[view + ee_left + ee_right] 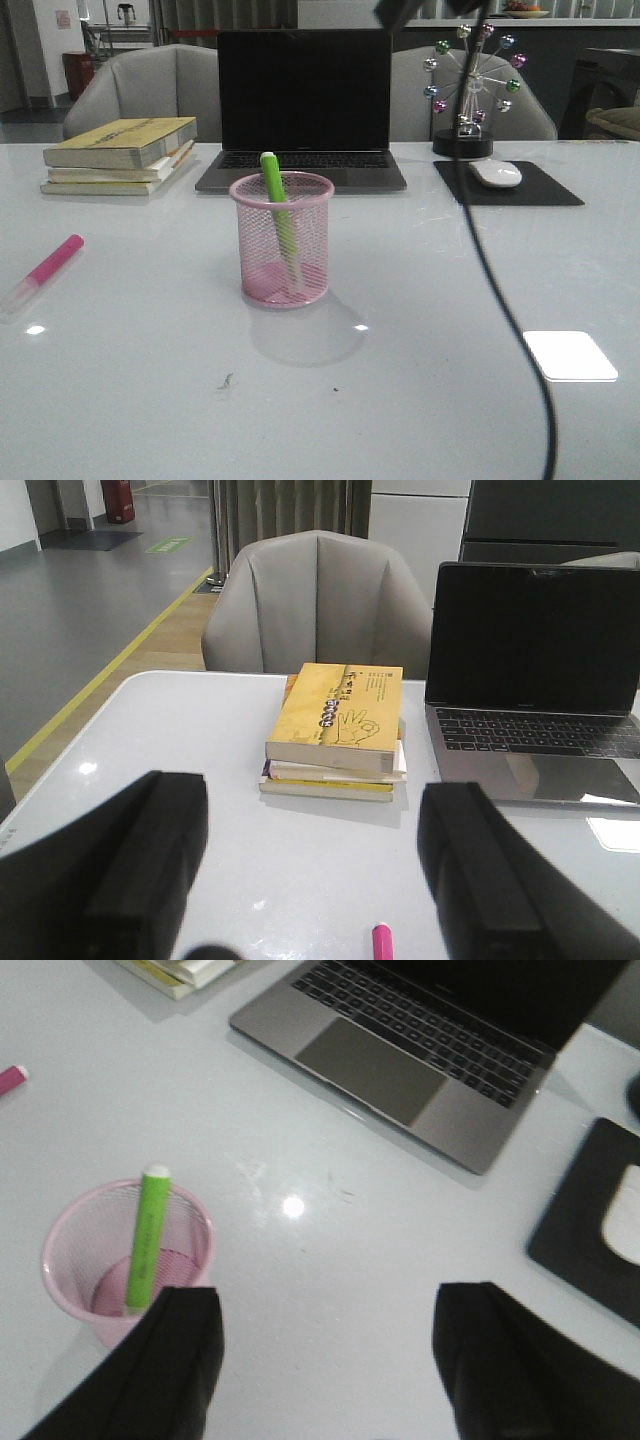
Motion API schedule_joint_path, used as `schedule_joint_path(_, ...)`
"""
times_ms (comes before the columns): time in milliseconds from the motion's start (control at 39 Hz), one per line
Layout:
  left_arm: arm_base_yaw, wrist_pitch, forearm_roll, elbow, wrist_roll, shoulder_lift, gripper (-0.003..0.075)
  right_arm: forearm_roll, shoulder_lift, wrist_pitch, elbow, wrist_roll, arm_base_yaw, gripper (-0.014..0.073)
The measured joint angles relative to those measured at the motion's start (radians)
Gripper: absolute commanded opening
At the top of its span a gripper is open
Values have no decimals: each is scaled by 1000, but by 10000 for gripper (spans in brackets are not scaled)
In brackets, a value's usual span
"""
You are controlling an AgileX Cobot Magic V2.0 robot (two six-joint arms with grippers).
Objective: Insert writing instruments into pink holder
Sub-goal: 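Withdraw the right gripper away from the holder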
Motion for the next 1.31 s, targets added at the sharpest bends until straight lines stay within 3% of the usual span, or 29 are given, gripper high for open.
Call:
schedule_joint_path(282, 0, -5, -1, 0, 0, 0, 510, -15, -250, 228, 46, 15, -294, 551)
schedule_joint_path(436, 0, -5, -1, 0, 0, 0, 510, -19, -369, 274, 204, 15, -409, 551)
schedule_joint_path(641, 0, 39, -1, 0, 0, 0, 510, -19, -474, 274, 403, 17, -422, 551)
schedule_joint_path(846, 0, 175, 3, -32, 0, 32, 510, -19, -501, 272, 443, 17, -422, 551)
schedule_joint_path(1308, 0, 481, 5, -389, 0, 412, 510, -19, -501, 267, 443, 18, -422, 551)
